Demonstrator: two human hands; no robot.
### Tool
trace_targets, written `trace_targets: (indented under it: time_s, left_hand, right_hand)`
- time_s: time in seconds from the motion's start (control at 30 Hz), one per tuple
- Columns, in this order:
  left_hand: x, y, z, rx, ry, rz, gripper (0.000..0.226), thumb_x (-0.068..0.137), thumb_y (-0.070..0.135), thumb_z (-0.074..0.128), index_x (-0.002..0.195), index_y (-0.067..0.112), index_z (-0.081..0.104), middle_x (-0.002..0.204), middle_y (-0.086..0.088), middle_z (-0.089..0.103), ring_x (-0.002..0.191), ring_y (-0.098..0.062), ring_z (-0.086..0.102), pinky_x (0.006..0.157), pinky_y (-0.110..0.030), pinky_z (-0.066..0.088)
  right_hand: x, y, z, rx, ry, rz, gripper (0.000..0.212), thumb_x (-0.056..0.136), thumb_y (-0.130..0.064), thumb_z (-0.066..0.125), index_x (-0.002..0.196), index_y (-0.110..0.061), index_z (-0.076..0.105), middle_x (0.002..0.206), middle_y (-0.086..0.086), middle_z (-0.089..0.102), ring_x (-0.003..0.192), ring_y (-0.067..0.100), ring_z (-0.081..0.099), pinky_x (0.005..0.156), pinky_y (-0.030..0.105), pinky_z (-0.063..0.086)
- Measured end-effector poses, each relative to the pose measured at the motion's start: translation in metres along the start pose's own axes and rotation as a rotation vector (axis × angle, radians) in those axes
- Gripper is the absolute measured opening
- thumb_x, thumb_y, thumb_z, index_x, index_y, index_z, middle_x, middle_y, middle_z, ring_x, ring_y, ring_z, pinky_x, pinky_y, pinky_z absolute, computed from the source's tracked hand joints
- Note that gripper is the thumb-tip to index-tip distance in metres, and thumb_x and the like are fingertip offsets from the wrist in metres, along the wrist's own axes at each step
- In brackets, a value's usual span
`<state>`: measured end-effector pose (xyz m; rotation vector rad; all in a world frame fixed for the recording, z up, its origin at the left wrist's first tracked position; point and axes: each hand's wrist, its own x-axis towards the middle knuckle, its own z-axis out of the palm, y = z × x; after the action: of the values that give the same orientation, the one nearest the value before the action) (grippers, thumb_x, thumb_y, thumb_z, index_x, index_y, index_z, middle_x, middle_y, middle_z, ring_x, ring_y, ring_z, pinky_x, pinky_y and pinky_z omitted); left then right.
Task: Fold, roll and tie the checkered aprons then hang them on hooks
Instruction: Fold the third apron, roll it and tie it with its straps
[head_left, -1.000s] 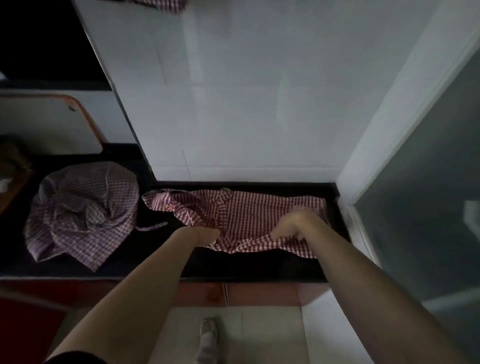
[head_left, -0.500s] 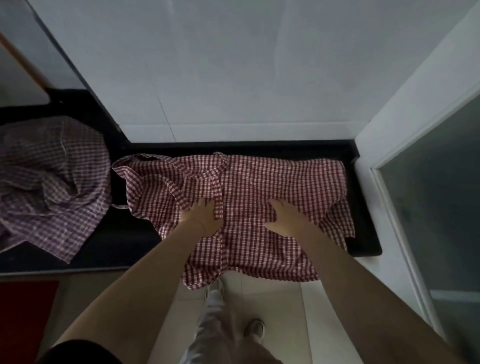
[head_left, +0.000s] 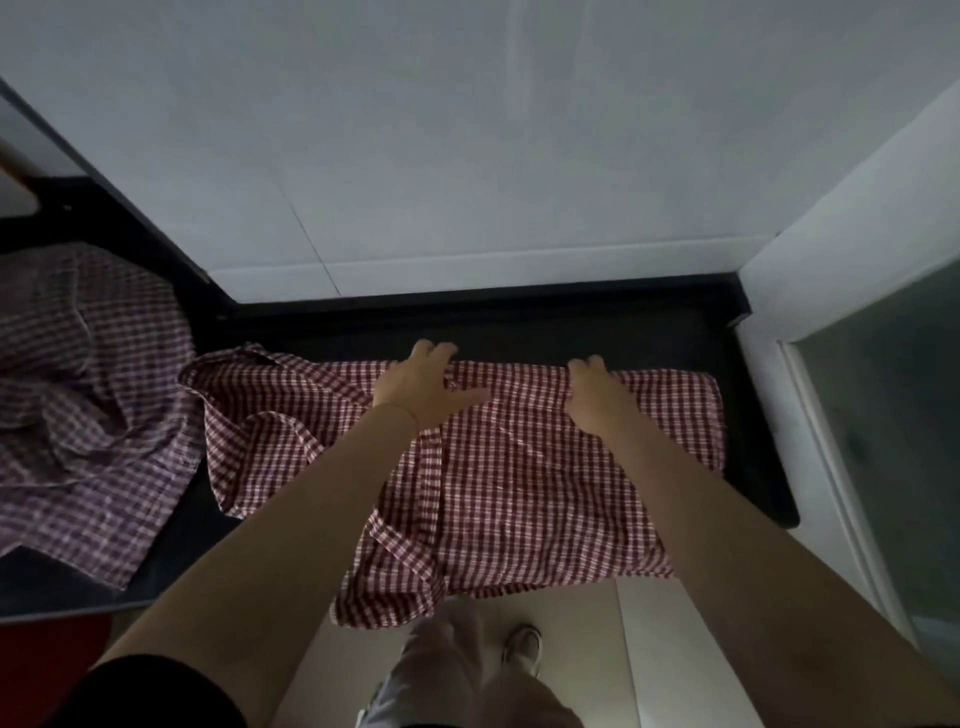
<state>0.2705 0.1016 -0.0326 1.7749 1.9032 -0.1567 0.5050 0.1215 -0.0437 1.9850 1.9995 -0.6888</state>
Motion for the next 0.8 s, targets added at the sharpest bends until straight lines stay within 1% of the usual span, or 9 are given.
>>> trace_targets:
  time_s: [0.07,0.17,0.27,0.4,0.5,0.57,0.63,0.73,0.8]
  left_hand:
    - [0.002,-0.002,0.006,0.053,-0.041,0.000,0.074,0.085,0.064,0.061,0.147,0.033,0.034,0.147,-0.003,0.036,0.108,-0.023,0.058,0.074,-0.036,0.052]
    - [0.000,-0.004,0.003,0.005,0.135,-0.060,0.032,0.097,0.026,0.055,0.129,0.026,0.054,0.127,-0.004,0.051,0.083,-0.016,0.052,0.065,-0.030,0.043]
    - [-0.008,-0.015,-0.021,0.002,0.272,-0.231,0.023,0.095,0.010,0.052,0.114,0.017,0.063,0.113,-0.007,0.058,0.079,-0.019,0.051,0.066,-0.033,0.041]
    - [-0.020,-0.040,-0.057,0.299,0.284,-0.471,0.021,0.091,0.017,0.057,0.111,0.014,0.064,0.118,-0.011,0.058,0.114,-0.032,0.050,0.098,-0.047,0.039]
    - [-0.020,-0.032,-0.070,0.175,0.405,-0.283,0.042,0.088,0.024,0.058,0.129,0.015,0.055,0.133,-0.011,0.051,0.124,-0.032,0.043,0.103,-0.049,0.035]
    - [-0.019,-0.005,-0.072,-0.002,0.358,0.025,0.059,0.089,0.027,0.060,0.145,0.021,0.043,0.146,-0.006,0.045,0.134,-0.027,0.039,0.110,-0.047,0.032]
    - [-0.019,0.026,-0.066,0.008,0.256,0.151,0.066,0.088,0.027,0.061,0.149,0.026,0.036,0.151,-0.002,0.042,0.140,-0.023,0.035,0.116,-0.046,0.024]
    - [-0.020,0.045,-0.054,0.205,0.245,0.029,0.032,0.091,0.019,0.052,0.122,0.024,0.061,0.119,-0.002,0.065,0.115,-0.025,0.057,0.106,-0.042,0.031]
    - [-0.029,0.042,-0.048,0.316,0.448,-0.051,0.017,0.085,0.010,0.055,0.097,0.016,0.065,0.095,-0.003,0.066,0.095,-0.027,0.061,0.091,-0.041,0.036]
  right_hand:
    - [0.001,0.001,0.002,0.002,-0.016,0.018,0.050,0.098,-0.011,0.054,0.146,-0.011,0.037,0.149,0.018,0.033,0.111,0.029,0.057,0.089,0.037,0.052]
    - [0.002,0.001,-0.006,0.005,0.059,0.082,0.035,0.098,-0.012,0.054,0.133,-0.009,0.050,0.133,0.016,0.048,0.094,0.023,0.058,0.078,0.032,0.051]
    - [0.001,0.003,-0.021,0.002,0.192,0.114,0.024,0.098,-0.011,0.054,0.121,-0.007,0.054,0.118,0.014,0.055,0.080,0.018,0.052,0.067,0.030,0.044]
    - [-0.003,0.002,-0.049,0.049,0.450,0.081,0.011,0.100,-0.008,0.048,0.109,-0.006,0.055,0.109,0.016,0.054,0.069,0.020,0.045,0.057,0.033,0.035]
    - [-0.006,-0.003,-0.061,0.153,0.653,-0.036,0.008,0.100,-0.011,0.051,0.102,-0.004,0.054,0.108,0.018,0.054,0.066,0.025,0.048,0.052,0.034,0.035]
    - [-0.014,-0.009,-0.067,0.207,0.723,-0.130,0.009,0.100,-0.011,0.052,0.099,-0.002,0.053,0.108,0.019,0.053,0.071,0.030,0.054,0.056,0.036,0.039]
    - [-0.030,-0.010,-0.073,0.250,0.797,-0.200,0.010,0.099,-0.008,0.053,0.100,0.002,0.055,0.107,0.021,0.056,0.076,0.030,0.056,0.063,0.029,0.035]
    - [-0.045,0.006,-0.071,0.273,0.856,-0.249,0.018,0.100,-0.006,0.051,0.109,0.008,0.057,0.122,0.026,0.057,0.095,0.032,0.060,0.078,0.033,0.050]
    - [-0.050,0.021,-0.062,0.283,0.782,-0.253,0.028,0.102,-0.005,0.044,0.122,0.013,0.051,0.144,0.031,0.042,0.117,0.040,0.056,0.093,0.044,0.052]
